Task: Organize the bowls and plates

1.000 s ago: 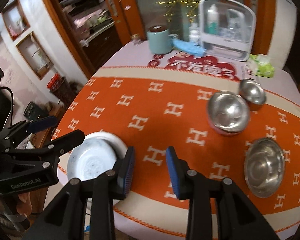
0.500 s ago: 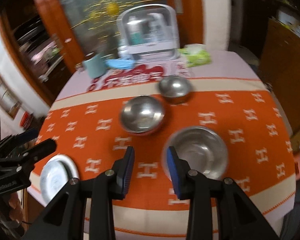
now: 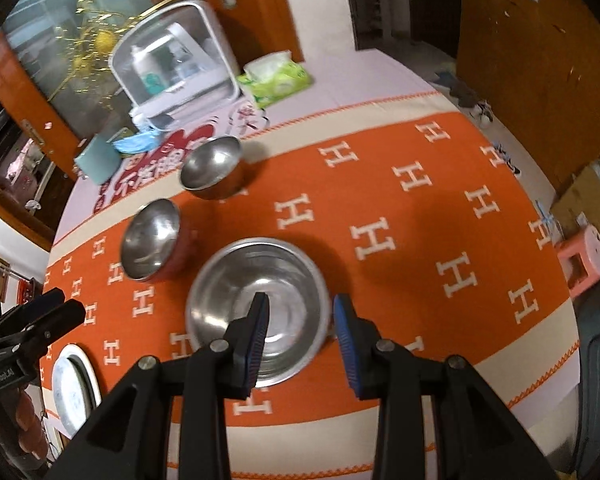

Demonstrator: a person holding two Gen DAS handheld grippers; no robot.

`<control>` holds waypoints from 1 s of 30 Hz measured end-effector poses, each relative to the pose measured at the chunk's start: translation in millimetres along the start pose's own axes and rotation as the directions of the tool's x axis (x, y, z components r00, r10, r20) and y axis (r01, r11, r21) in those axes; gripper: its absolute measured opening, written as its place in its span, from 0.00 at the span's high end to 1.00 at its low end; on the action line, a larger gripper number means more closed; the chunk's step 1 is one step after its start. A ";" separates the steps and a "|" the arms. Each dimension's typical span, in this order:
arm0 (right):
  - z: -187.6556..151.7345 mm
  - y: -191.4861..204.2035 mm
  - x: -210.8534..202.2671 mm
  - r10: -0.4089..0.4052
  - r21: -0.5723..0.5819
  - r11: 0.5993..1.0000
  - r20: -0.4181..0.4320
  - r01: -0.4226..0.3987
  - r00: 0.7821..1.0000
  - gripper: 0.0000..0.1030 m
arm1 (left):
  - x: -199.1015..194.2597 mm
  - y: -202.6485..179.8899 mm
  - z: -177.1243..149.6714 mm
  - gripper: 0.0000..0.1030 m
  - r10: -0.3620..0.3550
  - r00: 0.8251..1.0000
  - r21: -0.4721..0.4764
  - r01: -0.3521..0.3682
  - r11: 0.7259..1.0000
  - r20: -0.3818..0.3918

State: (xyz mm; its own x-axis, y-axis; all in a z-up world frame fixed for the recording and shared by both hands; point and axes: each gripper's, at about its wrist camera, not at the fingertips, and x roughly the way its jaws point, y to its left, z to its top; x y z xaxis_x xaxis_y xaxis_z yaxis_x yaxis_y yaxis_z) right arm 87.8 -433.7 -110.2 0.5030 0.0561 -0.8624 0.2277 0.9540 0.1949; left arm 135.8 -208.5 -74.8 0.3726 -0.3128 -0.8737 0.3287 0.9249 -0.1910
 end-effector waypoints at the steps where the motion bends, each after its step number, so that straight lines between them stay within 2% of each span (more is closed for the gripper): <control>1: 0.6 -4.4 4.9 0.000 0.010 1.000 -0.011 0.000 1.000 0.67 | 7.7 -3.0 0.8 0.21 -0.004 1.000 -0.001 0.004 1.000 -0.011; 6: 2.6 -24.4 32.3 0.016 0.051 0.999 -0.074 -0.012 0.997 0.67 | 43.4 -14.9 1.5 0.21 -0.010 0.998 -0.002 0.010 1.000 -0.066; 14: -0.3 -32.9 64.4 0.043 0.077 0.997 -0.145 -0.032 0.988 0.67 | 96.1 -21.3 1.0 0.21 -0.025 0.987 -0.027 0.021 0.999 -0.157; 21: 2.0 -33.0 90.8 0.046 0.075 0.997 -0.208 -0.030 0.977 0.67 | 122.3 -17.4 4.4 0.23 -0.030 0.981 -0.050 0.021 0.999 -0.190; 25: 3.0 -33.1 98.1 0.042 0.072 0.997 -0.228 -0.026 0.973 0.68 | 133.9 -16.3 4.6 0.34 -0.052 0.974 -0.062 0.039 0.997 -0.223; 29: 2.6 -32.4 100.8 0.050 0.067 0.997 -0.242 -0.035 0.969 0.73 | 138.9 -19.7 4.0 0.41 -0.068 0.968 -0.049 0.057 0.997 -0.240; 30: 2.6 -31.6 101.0 0.053 0.065 0.997 -0.244 -0.038 0.968 0.76 | 140.1 -21.3 3.8 0.47 -0.072 0.966 -0.044 0.063 0.997 -0.248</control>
State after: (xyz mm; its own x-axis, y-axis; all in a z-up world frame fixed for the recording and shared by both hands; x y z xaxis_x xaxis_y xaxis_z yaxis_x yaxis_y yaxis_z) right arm 133.6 -458.9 -202.3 0.2955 0.1765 -0.9389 0.2622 0.9301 0.2574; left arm 184.3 -272.9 -191.5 0.1211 -0.3151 -0.9413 0.3134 0.9119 -0.2650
